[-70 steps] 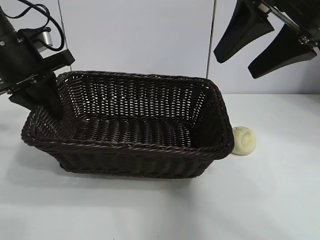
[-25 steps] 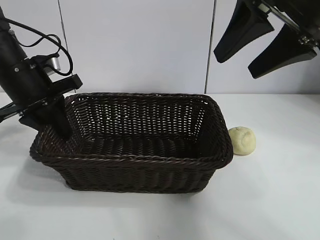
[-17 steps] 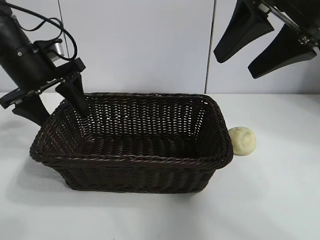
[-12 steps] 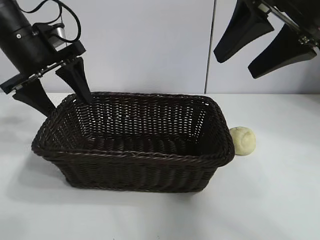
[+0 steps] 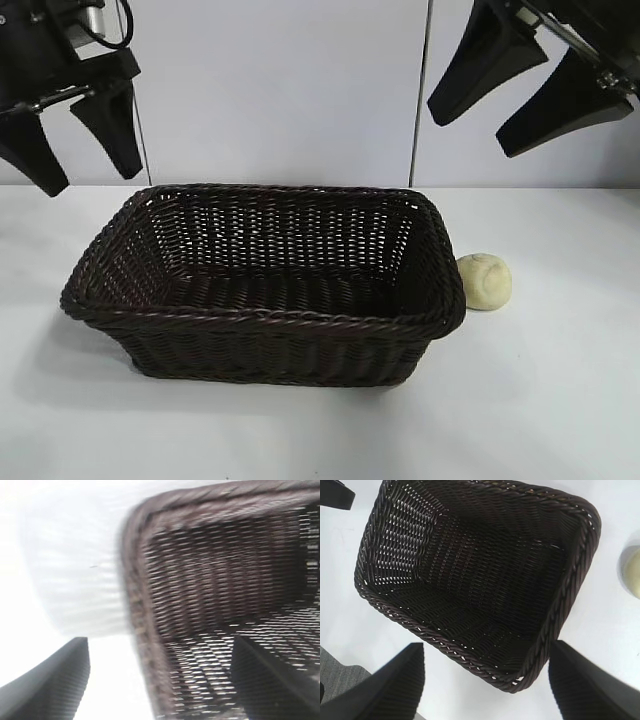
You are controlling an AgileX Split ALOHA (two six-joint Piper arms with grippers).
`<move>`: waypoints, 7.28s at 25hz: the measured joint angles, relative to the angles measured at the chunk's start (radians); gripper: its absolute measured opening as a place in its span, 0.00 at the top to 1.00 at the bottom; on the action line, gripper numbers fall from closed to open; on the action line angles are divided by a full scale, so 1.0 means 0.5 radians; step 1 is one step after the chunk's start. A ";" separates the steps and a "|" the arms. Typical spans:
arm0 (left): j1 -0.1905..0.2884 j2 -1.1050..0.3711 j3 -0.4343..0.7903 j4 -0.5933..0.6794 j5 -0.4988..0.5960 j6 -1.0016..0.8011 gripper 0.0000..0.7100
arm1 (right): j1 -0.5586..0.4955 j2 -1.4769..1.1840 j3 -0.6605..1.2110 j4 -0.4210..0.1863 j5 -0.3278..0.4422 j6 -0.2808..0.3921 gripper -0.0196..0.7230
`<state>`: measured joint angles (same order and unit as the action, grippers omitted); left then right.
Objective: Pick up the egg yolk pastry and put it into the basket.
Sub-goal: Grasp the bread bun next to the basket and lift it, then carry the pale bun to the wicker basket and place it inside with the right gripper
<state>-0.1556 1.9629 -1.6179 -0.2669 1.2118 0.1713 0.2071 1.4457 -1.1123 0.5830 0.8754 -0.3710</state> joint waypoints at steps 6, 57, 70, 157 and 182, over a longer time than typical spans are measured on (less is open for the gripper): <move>0.000 0.000 0.000 0.296 -0.004 -0.124 0.21 | 0.000 0.000 0.000 0.000 0.000 0.000 0.29; 0.257 -2.719 1.987 0.550 -0.069 -0.237 0.21 | 0.000 0.000 0.000 0.000 0.010 0.013 0.29; 0.257 -3.178 2.271 0.548 -0.193 -0.242 0.21 | 0.000 0.000 0.000 0.000 0.010 0.013 0.29; 0.257 -3.950 2.278 0.546 -0.178 -0.245 0.21 | -0.325 1.096 -0.015 -0.109 -0.941 0.279 0.41; 0.257 -3.950 2.278 0.546 -0.178 -0.245 0.21 | -0.325 0.571 -0.017 -0.154 -0.714 0.295 0.93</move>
<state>-0.0271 -0.0120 -0.4787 0.0060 1.1230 0.0489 0.0447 1.7310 -1.1207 0.5061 0.5182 -0.2236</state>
